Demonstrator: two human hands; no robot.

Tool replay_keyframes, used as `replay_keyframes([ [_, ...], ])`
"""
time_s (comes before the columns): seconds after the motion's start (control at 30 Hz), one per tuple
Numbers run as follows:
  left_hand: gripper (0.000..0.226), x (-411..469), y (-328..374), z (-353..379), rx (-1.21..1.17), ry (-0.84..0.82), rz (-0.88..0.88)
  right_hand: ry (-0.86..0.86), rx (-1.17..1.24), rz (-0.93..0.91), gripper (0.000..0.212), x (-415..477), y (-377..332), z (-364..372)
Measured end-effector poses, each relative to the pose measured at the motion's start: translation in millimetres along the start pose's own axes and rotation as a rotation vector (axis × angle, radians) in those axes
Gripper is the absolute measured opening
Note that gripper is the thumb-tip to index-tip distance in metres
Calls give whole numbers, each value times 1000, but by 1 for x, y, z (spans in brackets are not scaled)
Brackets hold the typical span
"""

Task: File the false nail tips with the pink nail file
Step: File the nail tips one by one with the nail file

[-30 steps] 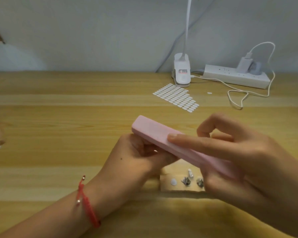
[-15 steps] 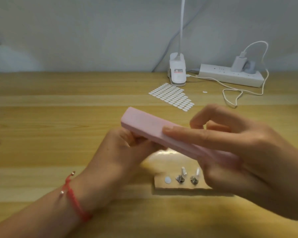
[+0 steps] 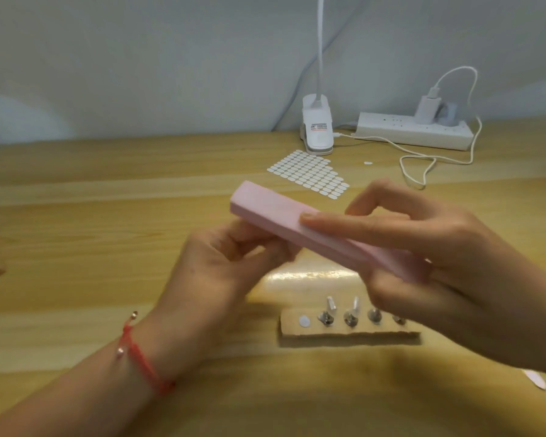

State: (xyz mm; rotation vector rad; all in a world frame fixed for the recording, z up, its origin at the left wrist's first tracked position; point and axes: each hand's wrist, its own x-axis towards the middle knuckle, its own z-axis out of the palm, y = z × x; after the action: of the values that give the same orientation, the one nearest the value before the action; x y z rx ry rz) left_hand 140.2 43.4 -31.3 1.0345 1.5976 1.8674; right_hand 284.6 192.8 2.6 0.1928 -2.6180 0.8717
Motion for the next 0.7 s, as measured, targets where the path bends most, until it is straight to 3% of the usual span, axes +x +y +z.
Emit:
replay_keyframes([
  [0.1, 13, -6, 2, 8, 82, -136, 27, -24, -40, -4, 49, 1, 1, 4],
  [0.2, 11, 1, 2, -4, 11, 39, 24, 29, -68, 25, 50, -3, 2, 2],
  [0.23, 10, 1, 3, -3, 12, 28, 20, 39, -52, 31, 50, -3, 2, 3],
  [0.37, 11, -13, 5, 14, 134, -322, 128, 56, 108, 46, 46, 4, 2, 7],
  [0.4, 11, -13, 5, 12, 181, -331, 169, 113, 213, 62, 43, 4, 4, 2],
  [0.47, 11, -8, 4, 3, 214, -193, 146, 230, 435, 109, 41, 4, 6, -13],
  [0.53, 20, -4, 3, -3, 172, -32, 21, 333, 491, 110, 41, 8, 7, -27],
  [0.63, 24, 3, 1, -7, 7, 44, -130, 419, 431, 80, 44, 13, 14, -30],
  [0.7, 29, 7, -2, -10, -64, 14, -171, 398, 238, 46, 45, 14, 20, -24],
])
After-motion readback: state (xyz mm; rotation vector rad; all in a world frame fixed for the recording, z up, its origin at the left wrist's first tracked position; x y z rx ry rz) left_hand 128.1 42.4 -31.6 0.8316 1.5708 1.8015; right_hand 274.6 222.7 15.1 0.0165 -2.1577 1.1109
